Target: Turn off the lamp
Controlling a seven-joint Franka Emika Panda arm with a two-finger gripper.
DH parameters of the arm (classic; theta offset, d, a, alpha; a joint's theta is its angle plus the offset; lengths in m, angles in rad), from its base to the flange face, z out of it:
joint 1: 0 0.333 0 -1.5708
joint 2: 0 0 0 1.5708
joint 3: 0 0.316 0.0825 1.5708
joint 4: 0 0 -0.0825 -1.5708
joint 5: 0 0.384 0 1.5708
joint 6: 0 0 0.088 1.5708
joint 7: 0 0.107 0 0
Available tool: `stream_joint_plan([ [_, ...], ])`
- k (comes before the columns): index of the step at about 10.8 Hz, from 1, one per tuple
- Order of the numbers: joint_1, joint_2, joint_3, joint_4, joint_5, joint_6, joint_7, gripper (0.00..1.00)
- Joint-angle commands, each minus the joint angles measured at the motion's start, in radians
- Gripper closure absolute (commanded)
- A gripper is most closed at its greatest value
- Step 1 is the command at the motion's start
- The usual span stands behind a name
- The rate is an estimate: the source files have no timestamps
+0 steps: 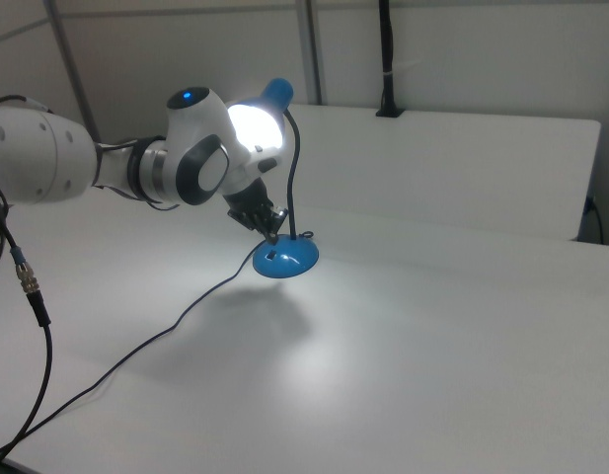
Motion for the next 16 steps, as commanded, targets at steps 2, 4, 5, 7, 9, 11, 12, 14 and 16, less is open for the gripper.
stream_joint_plan([
  [2,0.003,0.104,0.005,0.077,0.020,0.042,-0.021,1.00],
  [4,0.007,0.131,0.008,0.098,0.017,0.042,-0.021,1.00],
  [5,0.012,0.144,0.010,0.103,0.017,0.042,-0.021,1.00],
  [7,0.036,0.175,0.010,0.115,0.013,0.051,0.005,1.00],
  [9,0.041,0.193,0.010,0.115,0.005,0.083,0.011,1.00],
  [11,0.050,0.191,0.010,0.106,-0.006,0.085,0.011,1.00],
  [12,0.053,0.190,0.008,0.100,-0.007,0.084,0.012,1.00],
  [14,0.056,0.183,0.008,0.068,-0.021,0.084,0.011,1.00],
  [16,0.058,0.166,0.010,0.028,-0.062,0.076,0.009,1.00],
])
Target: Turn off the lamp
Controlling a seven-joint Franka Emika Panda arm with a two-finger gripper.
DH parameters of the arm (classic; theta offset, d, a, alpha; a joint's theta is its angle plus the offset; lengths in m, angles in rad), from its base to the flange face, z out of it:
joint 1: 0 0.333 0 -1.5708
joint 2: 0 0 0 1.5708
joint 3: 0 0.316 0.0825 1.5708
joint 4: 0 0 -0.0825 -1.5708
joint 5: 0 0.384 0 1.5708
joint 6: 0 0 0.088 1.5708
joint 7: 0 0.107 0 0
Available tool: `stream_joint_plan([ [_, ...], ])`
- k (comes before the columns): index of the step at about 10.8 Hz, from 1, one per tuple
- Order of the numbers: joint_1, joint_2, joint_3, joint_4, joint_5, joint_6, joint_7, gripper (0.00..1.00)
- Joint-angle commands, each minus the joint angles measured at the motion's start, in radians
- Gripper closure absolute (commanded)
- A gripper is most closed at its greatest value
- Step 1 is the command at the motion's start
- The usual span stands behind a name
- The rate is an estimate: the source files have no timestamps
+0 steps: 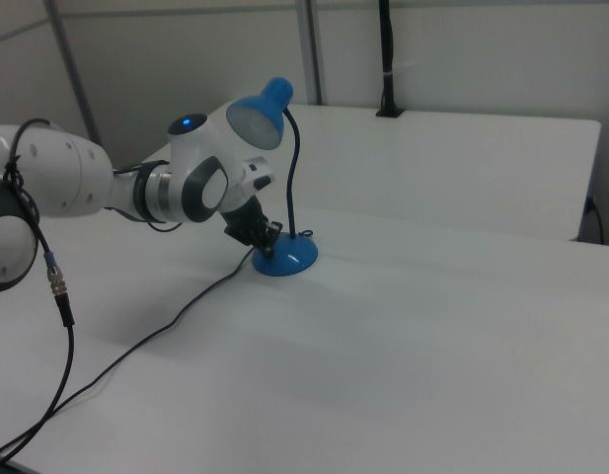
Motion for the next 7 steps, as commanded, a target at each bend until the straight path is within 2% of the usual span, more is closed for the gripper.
stream_joint_plan([
  [1,0.024,-0.002,-0.006,-0.079,-0.032,0.019,0.005,1.00],
  [4,0.012,-0.123,0.003,-0.119,-0.028,-0.133,0.009,1.00],
  [6,-0.031,-0.229,0.039,-0.111,-0.011,-0.300,0.012,1.00],
  [7,-0.065,-0.287,0.060,-0.109,-0.008,-0.386,0.012,0.94],
])
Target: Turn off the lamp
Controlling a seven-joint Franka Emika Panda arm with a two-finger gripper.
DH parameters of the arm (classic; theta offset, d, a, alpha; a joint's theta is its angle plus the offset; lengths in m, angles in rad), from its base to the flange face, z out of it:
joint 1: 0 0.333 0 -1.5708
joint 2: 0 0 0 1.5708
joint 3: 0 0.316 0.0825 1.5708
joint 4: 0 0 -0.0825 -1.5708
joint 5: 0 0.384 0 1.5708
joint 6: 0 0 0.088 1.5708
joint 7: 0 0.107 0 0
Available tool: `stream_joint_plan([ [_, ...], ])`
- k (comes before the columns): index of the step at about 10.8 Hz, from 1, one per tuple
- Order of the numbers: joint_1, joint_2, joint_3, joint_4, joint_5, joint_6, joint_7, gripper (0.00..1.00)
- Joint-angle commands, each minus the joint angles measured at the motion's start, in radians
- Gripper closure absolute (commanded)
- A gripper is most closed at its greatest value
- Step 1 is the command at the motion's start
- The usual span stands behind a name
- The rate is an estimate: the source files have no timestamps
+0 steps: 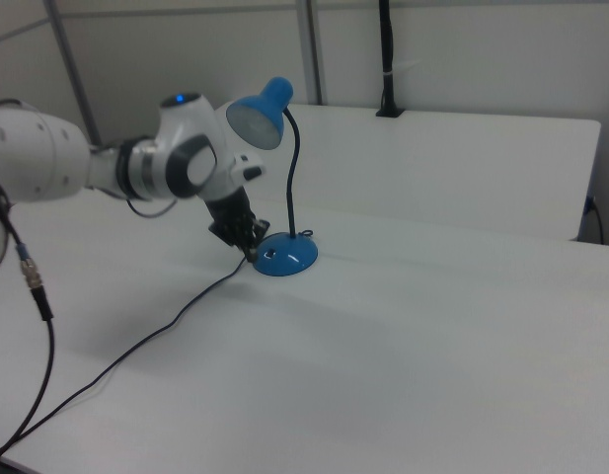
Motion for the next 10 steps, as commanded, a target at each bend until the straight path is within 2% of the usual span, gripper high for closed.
stream_joint_plan([
  [1,-0.097,-0.232,0.067,-0.048,0.021,-0.261,0.007,0.65],
  [2,-0.115,-0.280,0.079,-0.035,0.024,-0.365,0.013,0.01],
  [5,-0.117,-0.413,0.087,-0.022,0.012,-0.640,0.016,0.00],
  [7,-0.117,-0.431,0.080,-0.010,0.019,-0.694,0.019,0.00],
  [10,-0.135,-0.425,0.070,0.015,0.021,-0.696,0.018,0.00],
])
